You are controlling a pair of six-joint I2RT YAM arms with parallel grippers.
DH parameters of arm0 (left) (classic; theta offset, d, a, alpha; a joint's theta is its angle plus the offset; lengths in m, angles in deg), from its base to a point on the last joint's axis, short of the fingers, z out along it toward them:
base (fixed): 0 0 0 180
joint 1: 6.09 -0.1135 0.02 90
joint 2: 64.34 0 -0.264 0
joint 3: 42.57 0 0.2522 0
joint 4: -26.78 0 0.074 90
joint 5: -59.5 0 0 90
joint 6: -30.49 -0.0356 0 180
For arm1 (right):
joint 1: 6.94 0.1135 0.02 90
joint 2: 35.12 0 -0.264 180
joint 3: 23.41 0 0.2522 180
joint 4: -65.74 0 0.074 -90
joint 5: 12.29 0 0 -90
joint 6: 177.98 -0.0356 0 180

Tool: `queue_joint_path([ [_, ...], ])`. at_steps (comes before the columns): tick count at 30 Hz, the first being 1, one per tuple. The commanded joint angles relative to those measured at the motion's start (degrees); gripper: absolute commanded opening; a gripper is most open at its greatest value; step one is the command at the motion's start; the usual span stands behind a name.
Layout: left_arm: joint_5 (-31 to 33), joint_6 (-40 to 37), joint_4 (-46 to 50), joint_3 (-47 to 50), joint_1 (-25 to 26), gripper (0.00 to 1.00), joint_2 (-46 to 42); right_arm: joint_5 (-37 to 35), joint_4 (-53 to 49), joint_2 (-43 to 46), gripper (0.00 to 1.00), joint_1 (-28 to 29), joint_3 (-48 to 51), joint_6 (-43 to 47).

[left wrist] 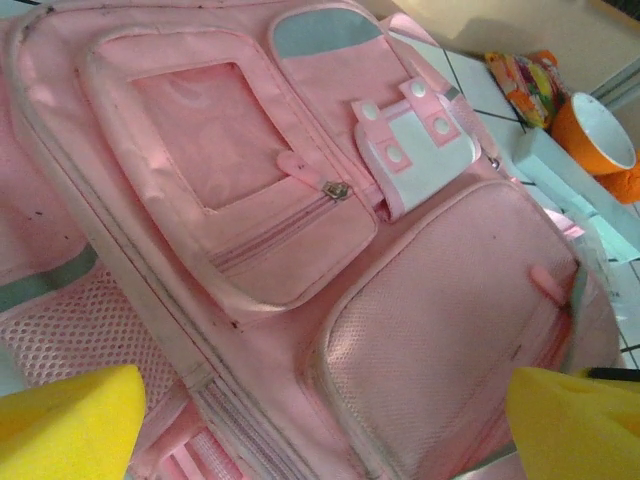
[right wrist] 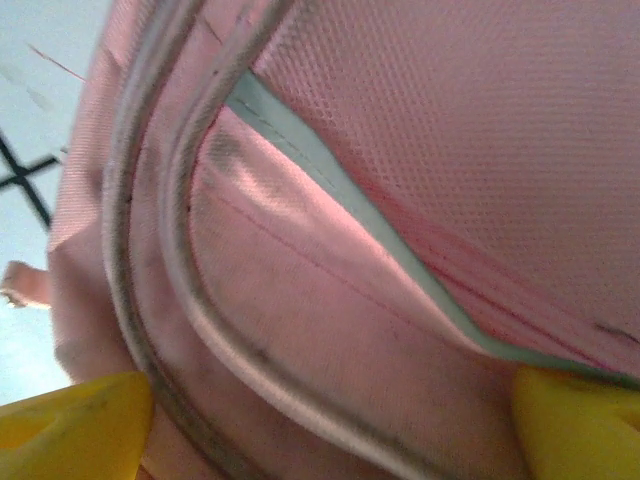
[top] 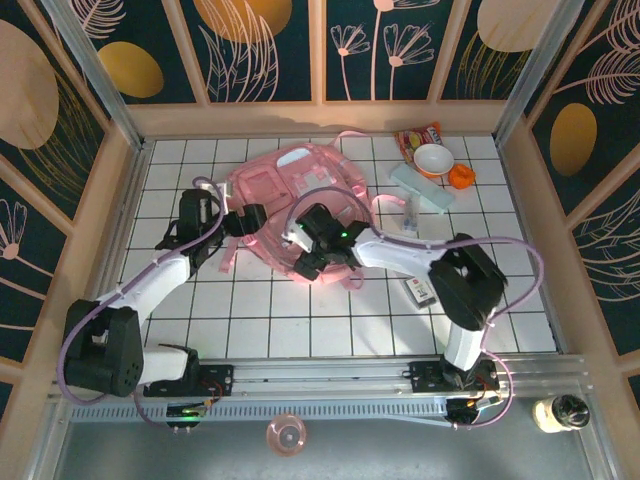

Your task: Pack books, pencil case, and school supplies into a backpack

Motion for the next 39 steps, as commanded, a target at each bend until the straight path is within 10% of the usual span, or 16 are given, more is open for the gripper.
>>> queue_joint_path([
  [1, 0.71, 2.96, -1.67, 0.65, -0.38, 0.92, -0.93, -6.9, 0.41, -4.13, 0.82, 0.31, -1.31, 2.94],
  [4, 0.73, 3.9, -1.88, 0.71, -0.47, 0.91, -0.23, -9.56, 3.45, -5.69, 0.37, 0.33, 0.12, 2.12],
  [11, 0.81, 3.01, -1.4, 1.63, -0.44, 0.9, -0.4, -7.2, 7.25, 4.14, 0.0, 0.17, 1.92, 1.48],
  [25, -0.69, 7.83, -16.24, 9.37, -0.44, 0.88, -5.03, 6.44, 0.02, 17.61, 0.0, -6.48, -2.06, 9.7],
  [33, 6.12, 15.21, -12.35, 8.67, -0.49, 0.89, -3.67, 2.07, -4.2, 9.65, 0.58, -0.43, -1.21, 15.92],
  [39, 4.94, 16.0, -12.85, 8.41, -0.48, 0.88, -2.5, -1.97, -5.08, 1.62, 0.76, 1.94, -1.39, 19.36],
])
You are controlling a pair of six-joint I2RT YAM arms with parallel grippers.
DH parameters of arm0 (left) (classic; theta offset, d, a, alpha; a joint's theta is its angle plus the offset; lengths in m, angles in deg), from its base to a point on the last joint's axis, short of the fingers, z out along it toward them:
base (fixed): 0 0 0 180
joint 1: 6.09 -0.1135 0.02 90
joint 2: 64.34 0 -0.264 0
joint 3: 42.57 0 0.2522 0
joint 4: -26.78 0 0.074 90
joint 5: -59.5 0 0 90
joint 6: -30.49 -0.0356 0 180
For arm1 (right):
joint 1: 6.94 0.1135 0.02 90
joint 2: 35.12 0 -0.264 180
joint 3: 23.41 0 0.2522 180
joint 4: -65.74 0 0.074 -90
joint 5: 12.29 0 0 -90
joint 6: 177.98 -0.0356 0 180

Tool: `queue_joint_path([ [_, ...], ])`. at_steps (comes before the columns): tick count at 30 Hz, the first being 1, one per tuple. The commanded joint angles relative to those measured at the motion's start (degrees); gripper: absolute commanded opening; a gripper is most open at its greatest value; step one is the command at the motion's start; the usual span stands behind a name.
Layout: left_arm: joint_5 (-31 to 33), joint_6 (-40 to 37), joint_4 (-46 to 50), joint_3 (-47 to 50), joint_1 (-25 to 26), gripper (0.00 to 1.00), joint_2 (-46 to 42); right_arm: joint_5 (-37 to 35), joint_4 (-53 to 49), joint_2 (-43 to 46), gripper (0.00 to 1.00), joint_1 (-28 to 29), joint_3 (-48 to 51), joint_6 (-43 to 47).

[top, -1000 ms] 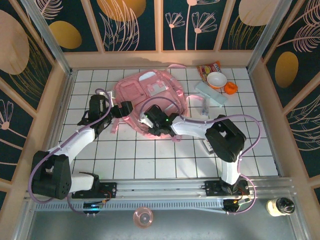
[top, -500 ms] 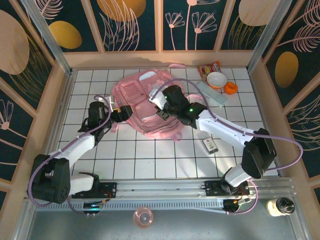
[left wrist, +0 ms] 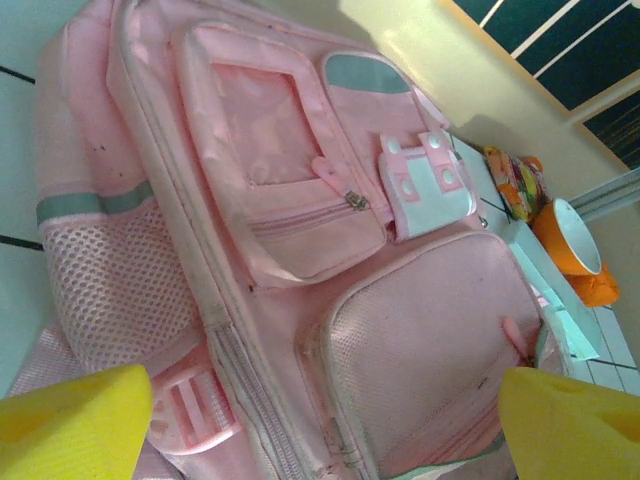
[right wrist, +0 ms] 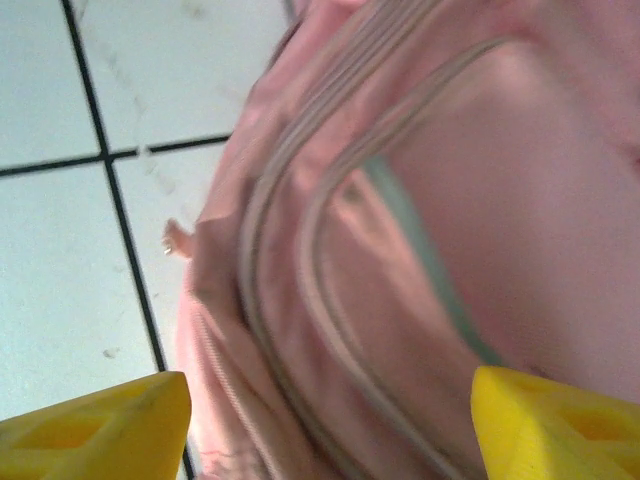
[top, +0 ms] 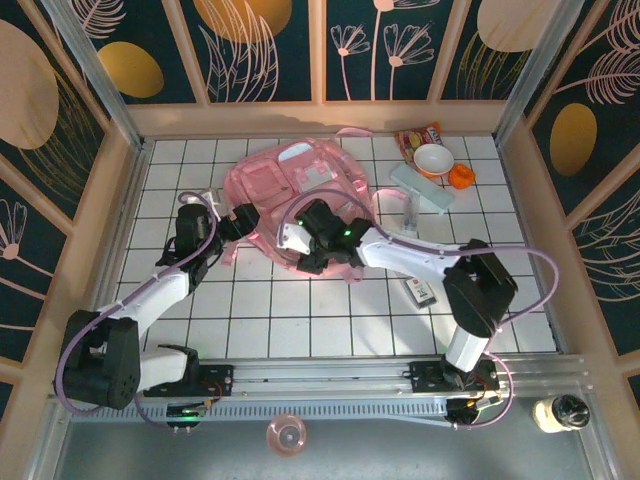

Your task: Pack books, pencil case, and school supplies into a backpack

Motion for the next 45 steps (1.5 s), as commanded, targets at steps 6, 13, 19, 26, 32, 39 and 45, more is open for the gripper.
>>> queue_joint_path([
  [6, 0.32, 1.37, -0.68, 0.03, -0.27, 0.88, 0.36, -8.48, 0.38, -8.6, 0.8, 0.37, 1.3, 2.66],
  [13, -0.23, 0.91, -0.99, -0.01, -0.25, 0.88, 1.29, -21.55, 12.23, -11.46, 0.43, 0.41, 5.65, 3.17],
  [19, 0.41, -1.02, -0.64, 0.65, -0.28, 0.87, 1.99, -17.26, 11.01, -2.41, 0.0, 0.45, 4.82, 3.46],
  [26, -3.32, -2.0, -2.15, 0.54, -0.29, 0.85, 3.4, -13.36, 7.3, 8.49, 0.0, -0.87, 4.42, 6.25],
  [32, -5.81, -3.15, -5.06, 1.75, -0.27, 0.82, 2.31, -5.24, 3.62, 16.28, 0.0, -4.6, 2.68, 4.7],
  [39, -12.59, -3.95, -19.82, 8.55, -0.21, 0.78, -0.75, 2.02, 2.85, 20.84, 0.0, -9.79, -0.13, 0.97],
  [45, -11.78, -7.38, -33.45, 15.44, 0.58, 0.72, -1.15, 3.11, 2.02, 20.84, 0.0, -10.89, -2.31, -0.17],
])
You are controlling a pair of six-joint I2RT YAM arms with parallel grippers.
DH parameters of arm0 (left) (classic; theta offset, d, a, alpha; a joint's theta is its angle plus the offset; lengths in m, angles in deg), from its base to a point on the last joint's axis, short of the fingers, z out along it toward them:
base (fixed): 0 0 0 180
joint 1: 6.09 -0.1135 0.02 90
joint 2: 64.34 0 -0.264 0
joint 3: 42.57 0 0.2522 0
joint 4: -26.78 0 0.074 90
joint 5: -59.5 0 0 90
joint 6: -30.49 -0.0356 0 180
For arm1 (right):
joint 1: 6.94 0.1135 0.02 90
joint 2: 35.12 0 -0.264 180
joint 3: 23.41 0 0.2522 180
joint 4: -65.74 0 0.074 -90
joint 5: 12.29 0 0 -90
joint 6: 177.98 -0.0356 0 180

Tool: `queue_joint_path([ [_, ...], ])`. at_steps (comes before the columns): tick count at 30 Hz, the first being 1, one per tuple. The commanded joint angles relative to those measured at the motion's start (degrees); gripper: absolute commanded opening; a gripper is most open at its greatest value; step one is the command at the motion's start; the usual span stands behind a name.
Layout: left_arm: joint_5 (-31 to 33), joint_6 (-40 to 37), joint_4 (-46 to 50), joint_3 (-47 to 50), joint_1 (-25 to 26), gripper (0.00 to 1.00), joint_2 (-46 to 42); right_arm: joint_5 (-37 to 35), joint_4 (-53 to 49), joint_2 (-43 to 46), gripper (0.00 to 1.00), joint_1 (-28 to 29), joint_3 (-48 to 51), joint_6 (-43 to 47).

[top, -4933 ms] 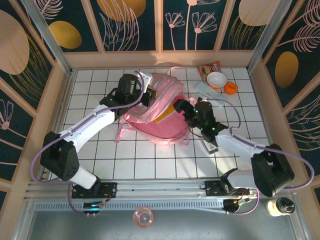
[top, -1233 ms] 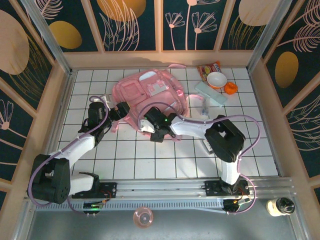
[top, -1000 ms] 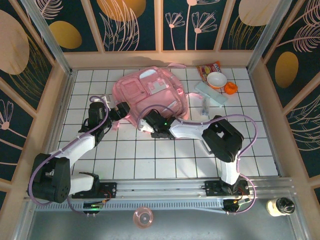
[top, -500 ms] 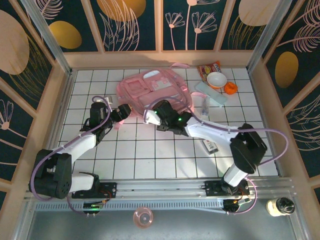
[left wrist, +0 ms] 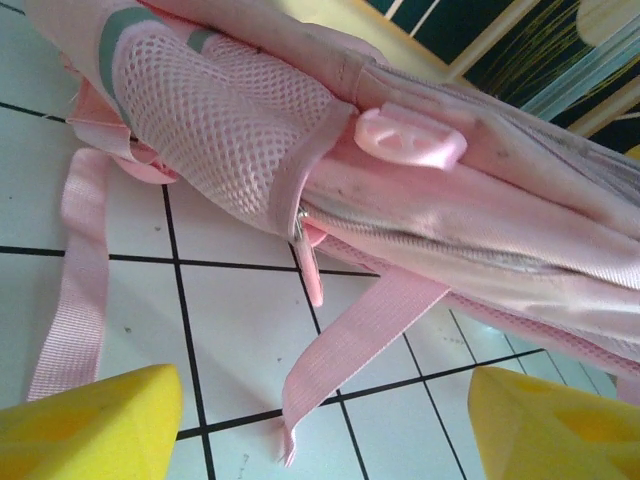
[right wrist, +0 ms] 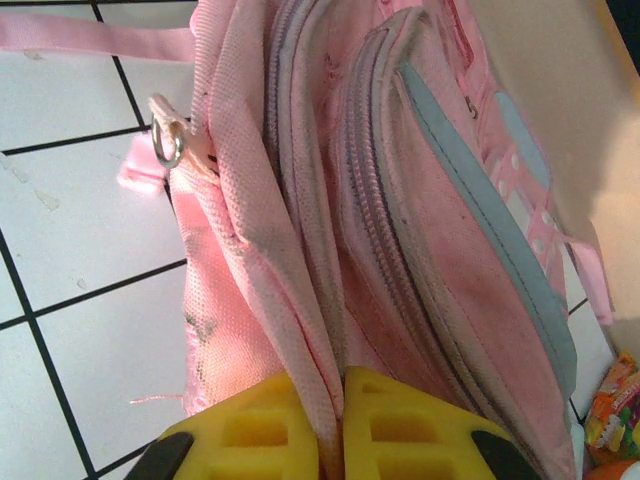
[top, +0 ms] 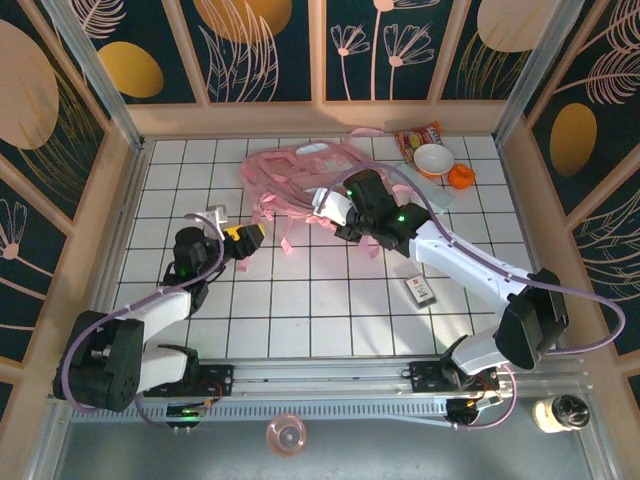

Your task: Pack books, pencil case, and school supplies into a backpack

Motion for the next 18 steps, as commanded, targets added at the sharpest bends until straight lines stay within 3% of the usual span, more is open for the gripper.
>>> queue_joint_path([
  [1, 0.06, -4.2, -10.36, 1.61, 1.24, 0.71, 0.38, 1.45, 4.13, 3.0, 0.0, -0.51, -4.43, -3.17],
  [7, 6.73, -8.73, -16.5, 1.98, 7.27, 0.68, 6.63, 3.36, 4.92, 2.78, 0.0, -0.65, -5.01, -3.72],
  [18, 9.38, -8.54, -33.33, -0.72, 7.74, 0.53, 21.56, 4.61, 5.6, 3.42, 0.0, -0.49, -4.35, -4.04],
])
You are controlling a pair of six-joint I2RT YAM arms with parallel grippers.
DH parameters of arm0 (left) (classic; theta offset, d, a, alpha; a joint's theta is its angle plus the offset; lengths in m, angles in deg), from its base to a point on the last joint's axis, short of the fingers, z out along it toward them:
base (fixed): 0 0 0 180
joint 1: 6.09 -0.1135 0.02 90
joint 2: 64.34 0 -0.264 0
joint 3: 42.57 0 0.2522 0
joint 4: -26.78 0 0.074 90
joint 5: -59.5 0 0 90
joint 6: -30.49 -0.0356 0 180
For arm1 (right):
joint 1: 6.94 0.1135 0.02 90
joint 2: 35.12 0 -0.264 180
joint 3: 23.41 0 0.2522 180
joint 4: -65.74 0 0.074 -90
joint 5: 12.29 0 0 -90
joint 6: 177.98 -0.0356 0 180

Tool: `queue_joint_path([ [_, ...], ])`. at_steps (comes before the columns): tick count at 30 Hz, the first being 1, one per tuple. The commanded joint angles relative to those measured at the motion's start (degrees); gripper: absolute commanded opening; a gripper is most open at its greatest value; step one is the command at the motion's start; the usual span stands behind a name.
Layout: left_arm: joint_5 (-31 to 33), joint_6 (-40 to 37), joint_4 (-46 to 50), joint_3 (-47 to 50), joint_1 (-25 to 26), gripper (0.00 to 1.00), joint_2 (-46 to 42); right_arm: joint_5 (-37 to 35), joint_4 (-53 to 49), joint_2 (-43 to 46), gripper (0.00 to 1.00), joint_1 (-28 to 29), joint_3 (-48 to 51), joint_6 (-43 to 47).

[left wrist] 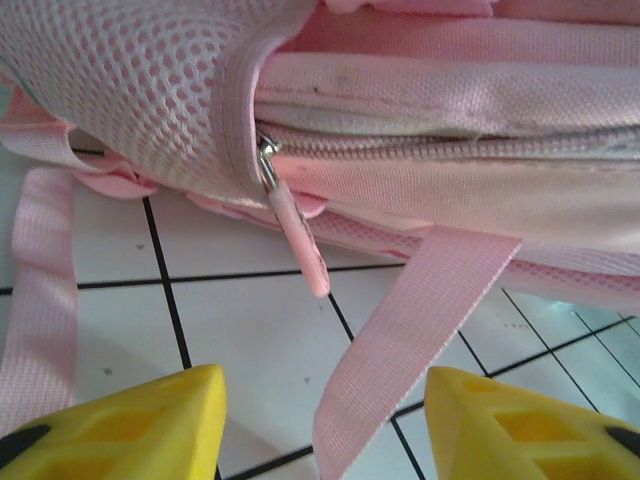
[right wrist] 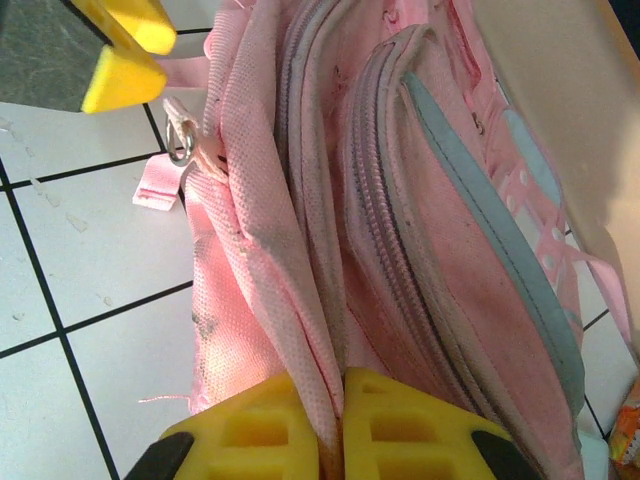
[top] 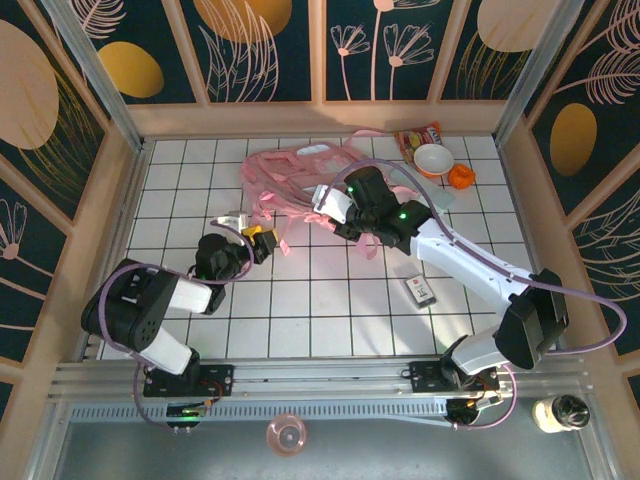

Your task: Pack books, pencil case, and school supplies into a backpack

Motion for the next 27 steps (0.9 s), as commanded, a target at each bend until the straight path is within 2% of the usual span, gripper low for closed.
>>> queue_joint_path([
  [1, 1.02, -0.84, -10.56, -1.72, 0.25, 0.53, 2.29, 1.9, 6.61, 3.46, 0.0, -0.19, -2.95, -2.52],
  [4, 0.41, -1.52, -11.12, -3.2, 0.22, 0.51, 5.0, 2.42, 6.96, 3.49, 0.0, -0.25, -2.8, -2.83],
  [8, -0.02, -1.5, -14.09, -4.16, 0.22, 0.43, 9.18, 2.95, 7.05, 3.49, 0.0, -0.18, -3.02, -3.21],
  [14, -2.14, -0.95, -14.18, -5.89, 0.25, 0.17, 11.79, 2.85, 7.17, 3.37, 0.0, -0.11, -2.93, -3.44],
  [19, -5.63, -0.8, -14.27, -5.04, 0.25, 0.0, 10.53, 1.3, 8.15, 2.97, 0.0, -0.09, -2.33, -4.19],
  [24, -9.47, -0.98, -13.04, -3.38, 0.25, 0.0, 7.62, 0.76, 9.33, 2.44, 0.0, -0.1, -1.44, -5.07],
  [27, -13.86, -0.77, -12.05, -2.88, 0.25, 0.0, 5.33, 0.28, 10.57, 1.94, 0.0, -0.09, -0.79, -6.2],
])
